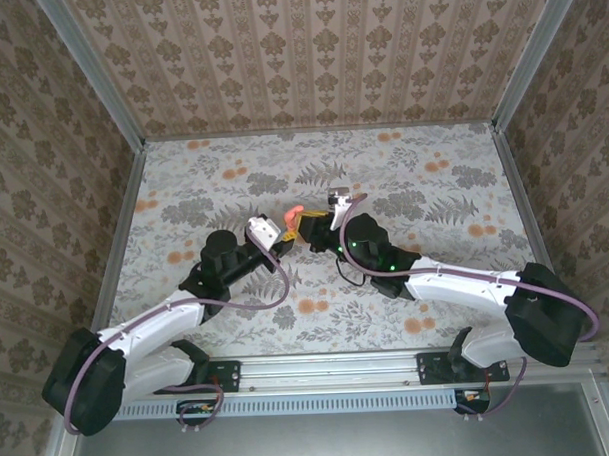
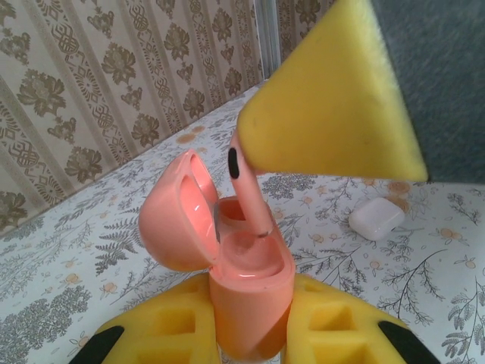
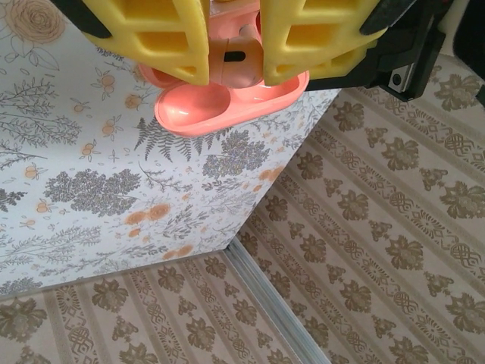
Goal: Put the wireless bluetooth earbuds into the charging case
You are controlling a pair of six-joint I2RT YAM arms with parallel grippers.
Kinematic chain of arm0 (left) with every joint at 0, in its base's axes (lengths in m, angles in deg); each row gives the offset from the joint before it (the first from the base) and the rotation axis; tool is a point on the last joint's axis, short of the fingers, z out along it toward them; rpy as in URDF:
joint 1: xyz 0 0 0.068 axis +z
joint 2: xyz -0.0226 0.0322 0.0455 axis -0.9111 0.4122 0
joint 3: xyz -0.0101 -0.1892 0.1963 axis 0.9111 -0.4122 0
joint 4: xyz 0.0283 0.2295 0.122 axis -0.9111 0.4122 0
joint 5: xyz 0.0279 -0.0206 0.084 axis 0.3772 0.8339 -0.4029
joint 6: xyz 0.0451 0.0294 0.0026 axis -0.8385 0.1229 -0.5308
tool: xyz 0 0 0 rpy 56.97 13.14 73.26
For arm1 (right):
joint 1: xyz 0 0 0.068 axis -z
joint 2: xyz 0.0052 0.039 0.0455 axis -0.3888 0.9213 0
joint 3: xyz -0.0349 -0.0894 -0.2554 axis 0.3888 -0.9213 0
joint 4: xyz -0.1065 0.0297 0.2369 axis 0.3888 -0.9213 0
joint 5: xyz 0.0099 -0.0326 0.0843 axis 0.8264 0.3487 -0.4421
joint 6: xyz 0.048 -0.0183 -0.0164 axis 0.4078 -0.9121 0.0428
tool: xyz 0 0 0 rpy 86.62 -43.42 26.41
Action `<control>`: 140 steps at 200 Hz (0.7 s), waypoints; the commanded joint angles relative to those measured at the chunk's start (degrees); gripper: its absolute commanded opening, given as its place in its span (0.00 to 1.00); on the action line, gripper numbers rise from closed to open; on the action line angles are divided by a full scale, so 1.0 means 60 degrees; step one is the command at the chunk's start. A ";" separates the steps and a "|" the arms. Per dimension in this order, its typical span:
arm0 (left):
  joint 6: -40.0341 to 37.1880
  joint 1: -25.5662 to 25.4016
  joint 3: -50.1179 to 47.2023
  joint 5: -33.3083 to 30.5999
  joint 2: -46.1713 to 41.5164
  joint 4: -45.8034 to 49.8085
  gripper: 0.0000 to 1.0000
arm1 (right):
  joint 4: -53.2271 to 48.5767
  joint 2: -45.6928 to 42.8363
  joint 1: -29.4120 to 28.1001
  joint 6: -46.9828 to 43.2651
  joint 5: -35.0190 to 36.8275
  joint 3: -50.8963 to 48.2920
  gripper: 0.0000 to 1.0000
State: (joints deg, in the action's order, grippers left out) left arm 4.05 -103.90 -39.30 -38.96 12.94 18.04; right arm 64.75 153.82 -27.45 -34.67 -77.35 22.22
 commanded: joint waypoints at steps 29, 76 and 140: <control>0.0138 -0.0058 0.0382 -0.0127 -0.0345 -0.0155 0.07 | 0.0433 0.0146 -0.0114 -0.0037 -0.0026 0.0267 0.19; 0.0280 -0.0065 0.0382 -0.0181 -0.0406 -0.0208 0.07 | 0.0825 0.0649 -0.0167 0.0108 -0.0143 0.0325 0.19; 0.0348 -0.0071 0.0308 -0.0299 -0.0557 -0.0207 0.07 | 0.0674 0.0289 -0.0202 -0.0168 0.0071 0.0208 0.19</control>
State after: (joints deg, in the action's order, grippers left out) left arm 5.15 -103.88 -39.12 -41.08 11.39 19.02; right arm 68.79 157.25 -27.93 -34.64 -77.22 23.08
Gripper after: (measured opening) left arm 0.181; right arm 0.188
